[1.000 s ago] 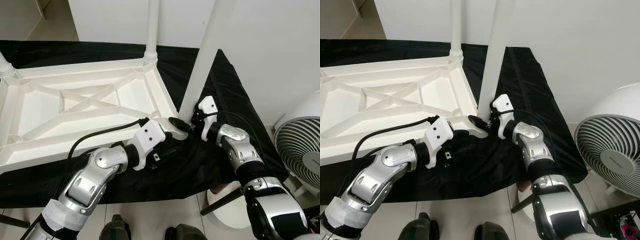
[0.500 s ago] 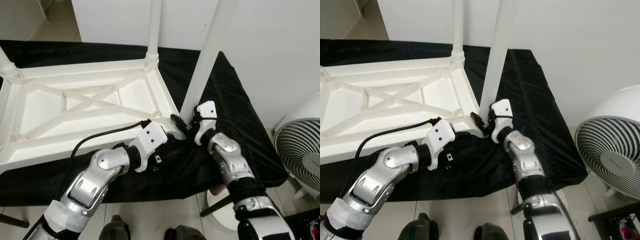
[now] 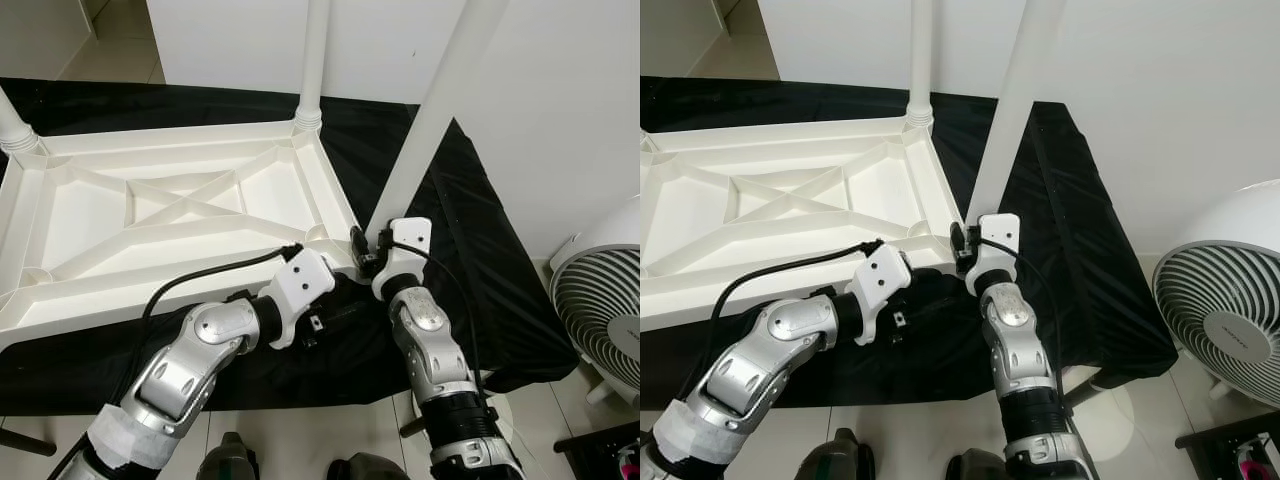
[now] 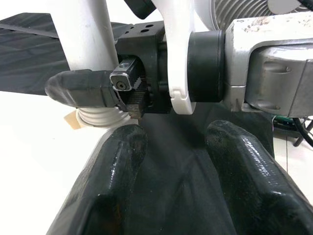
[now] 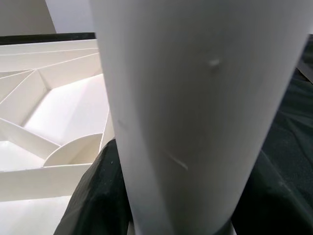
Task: Building children table
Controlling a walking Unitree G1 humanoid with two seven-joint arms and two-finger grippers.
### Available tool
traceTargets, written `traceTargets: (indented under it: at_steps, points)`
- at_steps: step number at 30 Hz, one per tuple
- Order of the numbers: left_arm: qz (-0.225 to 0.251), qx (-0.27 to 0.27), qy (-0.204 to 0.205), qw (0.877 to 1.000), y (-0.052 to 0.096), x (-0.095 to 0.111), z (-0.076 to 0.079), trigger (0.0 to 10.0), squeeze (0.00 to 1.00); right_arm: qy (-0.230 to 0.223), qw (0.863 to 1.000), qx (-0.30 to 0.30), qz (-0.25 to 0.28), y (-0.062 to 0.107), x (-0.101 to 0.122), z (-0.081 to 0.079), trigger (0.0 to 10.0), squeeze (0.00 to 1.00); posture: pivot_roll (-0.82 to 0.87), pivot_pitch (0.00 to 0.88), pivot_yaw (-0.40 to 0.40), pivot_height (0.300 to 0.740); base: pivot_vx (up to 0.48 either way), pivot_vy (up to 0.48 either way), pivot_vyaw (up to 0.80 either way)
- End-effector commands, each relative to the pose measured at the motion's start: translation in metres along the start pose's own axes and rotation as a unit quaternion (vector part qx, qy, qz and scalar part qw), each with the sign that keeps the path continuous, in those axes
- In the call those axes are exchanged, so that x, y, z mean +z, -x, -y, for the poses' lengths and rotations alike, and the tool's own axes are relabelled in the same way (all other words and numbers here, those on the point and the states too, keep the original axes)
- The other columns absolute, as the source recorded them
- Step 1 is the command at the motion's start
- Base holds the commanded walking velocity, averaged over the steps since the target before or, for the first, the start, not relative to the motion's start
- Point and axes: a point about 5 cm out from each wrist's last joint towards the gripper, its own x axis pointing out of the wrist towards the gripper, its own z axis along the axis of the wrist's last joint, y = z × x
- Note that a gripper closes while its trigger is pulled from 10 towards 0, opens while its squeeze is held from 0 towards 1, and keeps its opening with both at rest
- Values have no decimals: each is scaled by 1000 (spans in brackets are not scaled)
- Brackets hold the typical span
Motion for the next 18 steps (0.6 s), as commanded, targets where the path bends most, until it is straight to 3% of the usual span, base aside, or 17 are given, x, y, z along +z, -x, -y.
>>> traceTargets:
  at_steps: [1, 8, 13, 14, 16, 17, 18]
  points:
    - [-6, -10, -7, 1000, -1, 0, 2, 10000, 0, -1, 999, -21, -46, 9, -15, 12, 10000, 1000, -1, 1, -61, 740, 0, 0, 0]
    - [-6, -10, -7, 1000, -1, 0, 2, 10000, 0, 6, 999, -24, -35, 10, -6, 12, 10000, 1000, -1, 0, -64, 740, 0, 0, 0]
    - [-5, -9, -8, 1000, -1, 0, 2, 10000, 0, 16, 999, 22, -26, 9, -2, 23, 10000, 1000, -3, 0, -65, 740, 0, 0, 0]
    - [-6, -10, -9, 1000, -1, 0, 2, 10000, 0, 32, 998, 45, -36, 6, -5, 29, 10000, 502, -3, 0, -64, 740, 0, 0, 0]
    - [-6, -10, -9, 1000, -1, -1, 2, 10000, 0, 37, 997, 53, -40, 4, -7, 32, 10000, 502, -3, 0, -64, 740, 0, 0, 0]
    - [-7, -11, -9, 1000, -1, -1, 2, 10000, 0, 43, 996, 61, -45, 3, -7, 34, 10000, 0, -4, 0, -63, 740, 0, 0, 0]
    - [-7, -11, -9, 1000, -1, -1, 2, 10000, 0, 43, 996, 61, -45, 3, -7, 34, 10000, 0, -4, 0, -63, 740, 0, 0, 0]
